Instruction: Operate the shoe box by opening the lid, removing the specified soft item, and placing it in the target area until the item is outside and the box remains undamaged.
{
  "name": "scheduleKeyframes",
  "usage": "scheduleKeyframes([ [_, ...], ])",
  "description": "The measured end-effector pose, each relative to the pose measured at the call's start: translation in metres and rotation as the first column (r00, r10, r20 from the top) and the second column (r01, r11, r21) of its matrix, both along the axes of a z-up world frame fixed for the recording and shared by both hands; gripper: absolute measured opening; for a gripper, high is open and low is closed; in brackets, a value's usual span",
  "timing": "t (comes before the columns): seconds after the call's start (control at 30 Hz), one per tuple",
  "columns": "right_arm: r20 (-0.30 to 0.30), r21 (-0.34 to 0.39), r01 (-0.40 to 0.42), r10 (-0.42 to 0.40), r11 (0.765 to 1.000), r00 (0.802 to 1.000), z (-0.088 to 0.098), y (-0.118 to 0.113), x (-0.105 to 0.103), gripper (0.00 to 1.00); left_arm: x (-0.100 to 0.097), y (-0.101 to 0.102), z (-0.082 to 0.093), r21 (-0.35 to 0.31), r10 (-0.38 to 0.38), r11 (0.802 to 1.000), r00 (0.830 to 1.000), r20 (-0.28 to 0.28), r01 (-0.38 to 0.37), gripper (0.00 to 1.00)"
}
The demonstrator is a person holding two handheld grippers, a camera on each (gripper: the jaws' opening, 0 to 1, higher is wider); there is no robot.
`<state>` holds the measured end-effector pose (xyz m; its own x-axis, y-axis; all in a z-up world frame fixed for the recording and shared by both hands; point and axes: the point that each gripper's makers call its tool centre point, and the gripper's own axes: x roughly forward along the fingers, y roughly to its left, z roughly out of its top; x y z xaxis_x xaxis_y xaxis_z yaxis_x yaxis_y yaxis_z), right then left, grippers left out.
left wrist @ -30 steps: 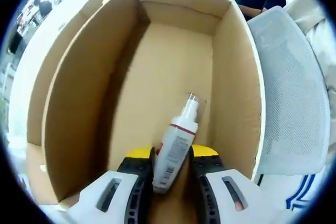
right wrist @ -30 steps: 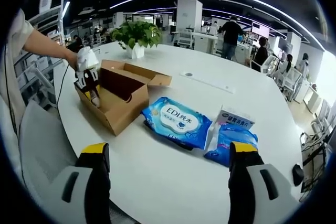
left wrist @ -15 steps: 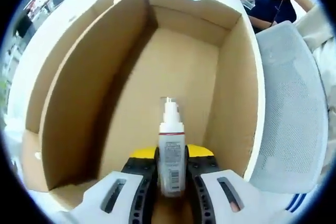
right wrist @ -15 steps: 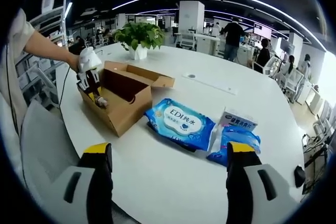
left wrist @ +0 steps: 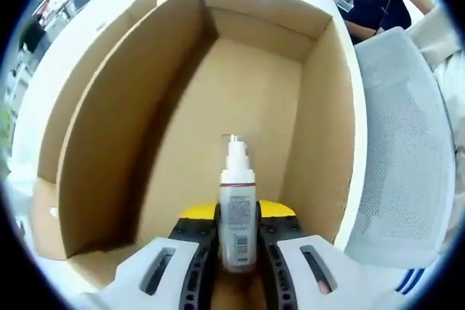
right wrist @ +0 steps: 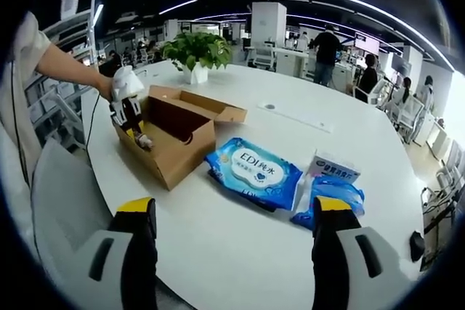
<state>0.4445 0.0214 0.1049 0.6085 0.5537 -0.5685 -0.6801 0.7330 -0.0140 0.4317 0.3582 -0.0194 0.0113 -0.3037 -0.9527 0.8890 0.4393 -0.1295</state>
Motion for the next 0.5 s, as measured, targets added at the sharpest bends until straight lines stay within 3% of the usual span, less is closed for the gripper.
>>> scheduleKeyframes([
  [0.5, 0.011, 0.02, -0.052, 0.052, 0.998, 0.999, 0.005, 0.012, -0.002, 0.82, 0.001, -0.01, 0.024, -0.055, 0.032, 0.998, 0.998, 0.047, -0.03, 0.15],
])
